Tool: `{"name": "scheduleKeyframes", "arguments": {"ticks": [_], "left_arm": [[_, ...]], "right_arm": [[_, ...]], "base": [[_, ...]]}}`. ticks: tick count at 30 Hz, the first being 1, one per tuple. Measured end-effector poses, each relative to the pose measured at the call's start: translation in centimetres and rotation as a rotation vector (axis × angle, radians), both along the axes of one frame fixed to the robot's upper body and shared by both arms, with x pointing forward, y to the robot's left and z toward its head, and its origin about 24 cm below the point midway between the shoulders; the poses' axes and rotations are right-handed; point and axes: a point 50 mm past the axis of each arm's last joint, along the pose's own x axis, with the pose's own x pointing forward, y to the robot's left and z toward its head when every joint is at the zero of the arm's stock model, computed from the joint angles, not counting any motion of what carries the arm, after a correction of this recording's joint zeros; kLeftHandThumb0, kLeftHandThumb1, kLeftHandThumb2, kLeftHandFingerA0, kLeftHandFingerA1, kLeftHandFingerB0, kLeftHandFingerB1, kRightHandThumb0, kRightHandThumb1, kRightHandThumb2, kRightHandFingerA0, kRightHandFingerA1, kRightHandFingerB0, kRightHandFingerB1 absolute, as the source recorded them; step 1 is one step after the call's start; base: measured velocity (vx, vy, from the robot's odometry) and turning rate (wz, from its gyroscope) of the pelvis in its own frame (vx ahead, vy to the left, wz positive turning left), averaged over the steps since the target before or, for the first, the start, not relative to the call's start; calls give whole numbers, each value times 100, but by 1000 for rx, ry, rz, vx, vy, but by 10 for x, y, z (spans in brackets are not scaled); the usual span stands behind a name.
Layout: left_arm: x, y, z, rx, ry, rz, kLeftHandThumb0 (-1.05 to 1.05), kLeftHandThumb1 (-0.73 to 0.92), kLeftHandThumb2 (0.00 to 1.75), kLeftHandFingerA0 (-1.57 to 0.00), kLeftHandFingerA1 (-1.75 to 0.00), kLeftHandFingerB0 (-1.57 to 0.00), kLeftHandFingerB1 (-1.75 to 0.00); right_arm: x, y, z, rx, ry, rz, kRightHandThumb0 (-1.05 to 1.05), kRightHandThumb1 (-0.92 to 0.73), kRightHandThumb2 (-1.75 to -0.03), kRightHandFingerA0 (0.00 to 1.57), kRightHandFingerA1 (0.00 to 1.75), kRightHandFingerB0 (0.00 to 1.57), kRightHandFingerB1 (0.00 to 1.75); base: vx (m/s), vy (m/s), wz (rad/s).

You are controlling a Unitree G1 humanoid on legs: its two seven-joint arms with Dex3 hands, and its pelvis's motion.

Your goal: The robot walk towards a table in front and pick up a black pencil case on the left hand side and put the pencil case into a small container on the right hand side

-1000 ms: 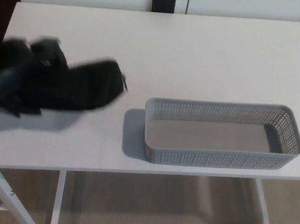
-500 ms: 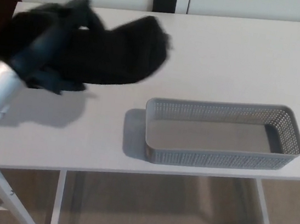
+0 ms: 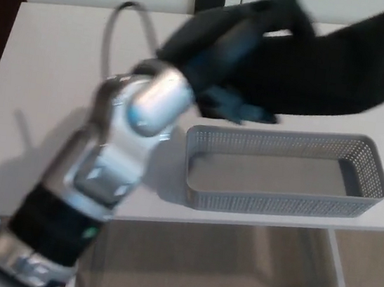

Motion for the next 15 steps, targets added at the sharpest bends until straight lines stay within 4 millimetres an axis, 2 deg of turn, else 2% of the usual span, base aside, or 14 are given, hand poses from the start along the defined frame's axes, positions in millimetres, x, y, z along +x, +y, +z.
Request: {"name": "scheduleKeyframes", "arguments": {"ticks": [1,2,3,6,7,8,9,10,11,12,13,14,15], "left_arm": [[1,-11,1,5,14,-16,-20,63,53,-71,-174,-56,-161],[0,-24,0,11,34,-34,-22,62,54,-73,-175,-57,-159],[0,-32,0,17,48,-45,-30,58,59,-73,-160,-64,-149],[0,-58,-7,54,104,-60,-28,59,61,-73,-151,-66,-146],[0,-62,-9,64,117,-59,-24,67,57,-64,-164,-57,-154],[1,-66,-12,77,132,-55,-24,67,57,-64,-164,-57,-154],[2,-68,-16,94,147,-40,-19,63,56,-74,-166,-62,-154],[4,-67,-21,108,161,-24,-22,62,61,-75,-152,-65,-137],[5,-67,-25,121,175,-8,-22,63,59,-79,-129,-74,-101],[6,-67,-28,129,184,3,-22,63,59,-79,-129,-74,-101],[7,-66,-35,144,199,22,-20,61,59,-80,-122,-74,-91],[7,-66,-38,152,209,33,-19,60,58,-77,-128,-68,-111],[8,-65,-42,160,219,46,-19,60,58,-77,-128,-68,-111]], "right_arm": [[0,0,0,-2,2,5,-26,-68,-60,52,43,46,42],[1,0,0,-4,2,9,-26,-68,-60,52,43,46,42],[1,1,1,-5,1,12,-26,-68,-60,53,43,48,43],[3,0,2,-13,-3,22,-26,-69,-60,51,42,46,42],[3,0,3,-15,-3,25,-27,-69,-61,50,41,45,41],[4,0,4,-18,-4,29,-27,-69,-61,50,41,45,41],[5,0,5,-22,-5,34,-26,-69,-60,52,42,48,42],[6,0,5,-25,-3,38,-26,-68,-60,53,42,49,42],[6,0,5,-28,-1,39,-26,-68,-60,53,42,49,43],[6,0,5,-29,0,40,-26,-68,-60,53,42,49,43],[7,0,5,-30,1,44,-26,-68,-60,53,42,49,42],[7,1,6,-31,2,46,-27,-68,-60,53,42,49,42],[7,1,5,-32,3,48,-27,-68,-60,53,42,49,42]], "base": [[0,0,0],[0,0,0],[0,0,0],[0,0,0],[0,0,0],[0,0,0],[0,0,0],[0,0,0],[0,0,0],[0,0,0],[0,0,0],[0,0,0],[0,0,0]]}}
